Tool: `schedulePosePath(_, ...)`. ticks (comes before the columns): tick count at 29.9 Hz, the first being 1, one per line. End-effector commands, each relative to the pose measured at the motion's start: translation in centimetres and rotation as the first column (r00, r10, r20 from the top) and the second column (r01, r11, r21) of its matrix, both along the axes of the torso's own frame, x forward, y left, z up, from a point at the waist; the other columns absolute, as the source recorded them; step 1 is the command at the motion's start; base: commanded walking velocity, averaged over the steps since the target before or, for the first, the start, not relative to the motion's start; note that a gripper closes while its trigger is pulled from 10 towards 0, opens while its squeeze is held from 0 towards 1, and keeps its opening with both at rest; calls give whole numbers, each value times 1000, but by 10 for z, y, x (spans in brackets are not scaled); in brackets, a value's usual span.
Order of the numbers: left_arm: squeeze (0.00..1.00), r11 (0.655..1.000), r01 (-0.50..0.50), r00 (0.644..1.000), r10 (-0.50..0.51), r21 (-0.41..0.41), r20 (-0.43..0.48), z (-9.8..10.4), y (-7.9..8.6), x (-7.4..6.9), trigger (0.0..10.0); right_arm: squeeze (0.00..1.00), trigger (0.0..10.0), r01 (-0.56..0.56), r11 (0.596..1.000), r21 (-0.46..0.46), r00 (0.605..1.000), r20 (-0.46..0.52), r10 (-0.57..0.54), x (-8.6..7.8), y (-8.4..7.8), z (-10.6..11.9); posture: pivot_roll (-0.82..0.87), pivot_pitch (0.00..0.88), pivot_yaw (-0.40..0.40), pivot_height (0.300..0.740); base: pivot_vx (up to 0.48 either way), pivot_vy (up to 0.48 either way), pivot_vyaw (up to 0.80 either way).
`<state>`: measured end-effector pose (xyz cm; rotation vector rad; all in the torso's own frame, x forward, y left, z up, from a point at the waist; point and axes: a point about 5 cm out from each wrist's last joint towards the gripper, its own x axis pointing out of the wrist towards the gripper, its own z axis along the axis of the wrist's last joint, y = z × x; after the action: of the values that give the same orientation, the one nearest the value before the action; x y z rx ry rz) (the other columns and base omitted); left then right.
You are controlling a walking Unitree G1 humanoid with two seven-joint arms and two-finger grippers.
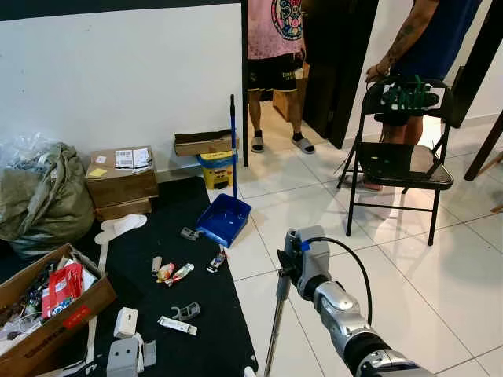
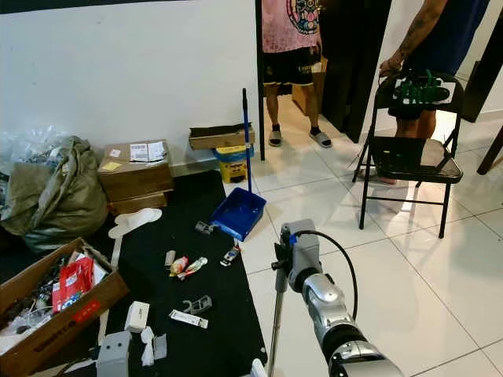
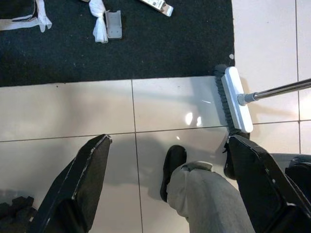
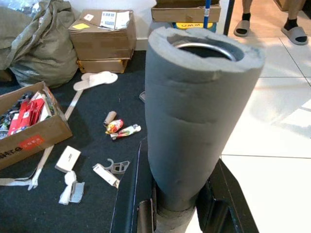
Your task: Sweep floor
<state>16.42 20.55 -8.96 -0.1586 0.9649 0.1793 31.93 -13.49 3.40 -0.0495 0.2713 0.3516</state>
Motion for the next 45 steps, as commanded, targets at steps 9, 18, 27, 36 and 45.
schedulePosePath(9, 0, 1000, -5, 999, 4, -19, -41, -7, -4, -15, 10000, 0, 10000, -9, 1000, -25, 997, -79, 7, -11, -2, -16, -99, 0, -17, 740, 0, 0, 0)
schedulePosePath(18, 0, 999, -18, 1000, 18, -27, -6, -2, -4, -3, 10000, 0, 10000, -9, 1000, -25, 997, -78, 7, -11, -1, -15, -101, 0, -10, 740, 0, 0, 0)
schedulePosePath(27, 0, 999, -26, 1000, 26, -34, -3, -2, -4, -3, 10000, 0, 10000, -4, 1000, -18, 997, -76, 3, -11, -1, -15, -101, 0, -11, 740, 0, 0, 0)
schedulePosePath(36, 0, 999, -33, 999, 33, -42, 2, -2, -4, -2, 10000, 0, 10000, 9, 1000, -15, 998, -60, -10, -10, -3, -13, -100, 0, -5, 740, 0, 0, 0)
schedulePosePath(45, 0, 998, -35, 999, 36, -49, 13, 0, -3, 0, 10000, 0, 10000, 14, 1000, -17, 998, -57, -15, -9, -4, -13, -101, 0, -8, 740, 0, 0, 0)
